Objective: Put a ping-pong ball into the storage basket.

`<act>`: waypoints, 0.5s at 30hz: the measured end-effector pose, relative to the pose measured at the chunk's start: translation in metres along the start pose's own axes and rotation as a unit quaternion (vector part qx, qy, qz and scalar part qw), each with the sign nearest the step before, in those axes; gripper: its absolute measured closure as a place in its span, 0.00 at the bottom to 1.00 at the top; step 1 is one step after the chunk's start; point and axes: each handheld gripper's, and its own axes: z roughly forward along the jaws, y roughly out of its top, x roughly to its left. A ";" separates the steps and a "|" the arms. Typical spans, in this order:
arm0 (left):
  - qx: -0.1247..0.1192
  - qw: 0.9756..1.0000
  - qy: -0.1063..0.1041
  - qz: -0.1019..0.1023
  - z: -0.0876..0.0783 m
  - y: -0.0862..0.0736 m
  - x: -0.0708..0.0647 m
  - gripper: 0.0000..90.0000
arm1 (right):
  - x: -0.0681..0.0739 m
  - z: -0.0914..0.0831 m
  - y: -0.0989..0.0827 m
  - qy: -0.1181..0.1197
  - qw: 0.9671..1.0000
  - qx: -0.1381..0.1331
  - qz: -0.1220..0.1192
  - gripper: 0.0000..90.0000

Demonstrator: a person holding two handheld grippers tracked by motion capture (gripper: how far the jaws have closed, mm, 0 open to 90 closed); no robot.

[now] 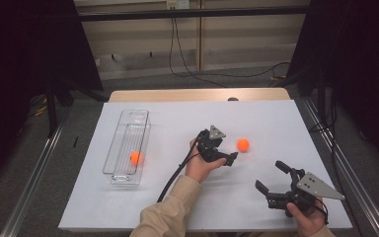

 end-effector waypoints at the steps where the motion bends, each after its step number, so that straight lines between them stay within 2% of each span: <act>1: 0.000 1.000 0.001 -0.001 0.000 0.000 0.000 0.12 | 0.000 0.000 0.000 0.000 1.000 0.000 0.001 0.03; 15: 0.000 1.000 0.000 -0.001 0.004 0.000 0.000 0.12 | 0.000 0.000 0.000 0.000 1.000 0.000 0.001 0.03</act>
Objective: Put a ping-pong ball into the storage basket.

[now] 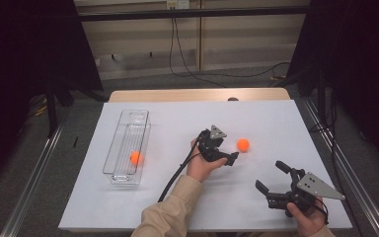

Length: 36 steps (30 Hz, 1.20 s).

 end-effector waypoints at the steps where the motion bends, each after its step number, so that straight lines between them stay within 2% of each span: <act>1: -0.001 1.000 0.001 -0.002 0.000 0.000 0.000 0.12 | 0.000 0.000 0.000 0.000 1.000 0.000 0.000 0.03; 36: -0.003 1.000 0.001 0.003 0.013 0.010 -0.004 0.11 | 0.000 0.001 0.000 0.001 1.000 -0.002 -0.001 0.03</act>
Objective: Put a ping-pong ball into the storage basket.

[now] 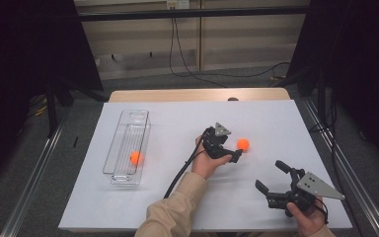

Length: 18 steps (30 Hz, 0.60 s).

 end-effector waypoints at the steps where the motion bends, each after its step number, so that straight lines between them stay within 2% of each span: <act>1: 0.000 1.000 0.000 0.000 0.001 0.000 0.000 0.11 | 0.000 0.000 0.000 0.000 1.000 0.000 0.000 0.03; 8: 0.007 1.000 0.009 -0.003 0.005 -0.001 0.004 0.11 | 0.000 0.000 0.000 0.001 1.000 0.000 0.000 0.03; 18: 0.004 1.000 0.012 -0.004 0.006 0.000 0.006 0.11 | 0.001 0.001 0.000 0.002 1.000 0.001 0.000 0.03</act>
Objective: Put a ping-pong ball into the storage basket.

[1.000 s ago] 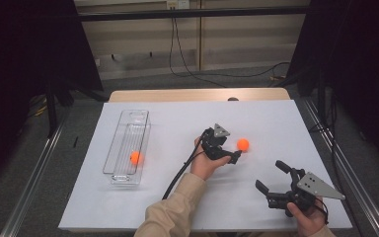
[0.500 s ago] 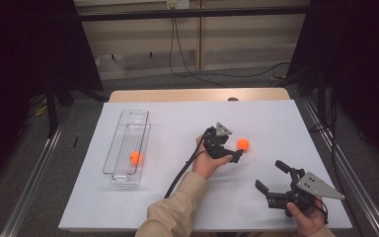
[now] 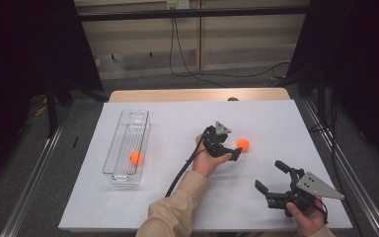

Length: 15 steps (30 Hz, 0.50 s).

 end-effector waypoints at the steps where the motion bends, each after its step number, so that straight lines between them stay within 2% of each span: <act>1: 0.000 1.000 -0.001 0.000 0.000 0.000 0.000 0.11 | 0.000 0.000 0.000 0.000 1.000 0.000 0.000 0.03; 15: 0.001 1.000 -0.001 0.000 0.004 0.004 -0.001 0.11 | 0.000 0.000 0.000 0.000 1.000 0.000 0.000 0.03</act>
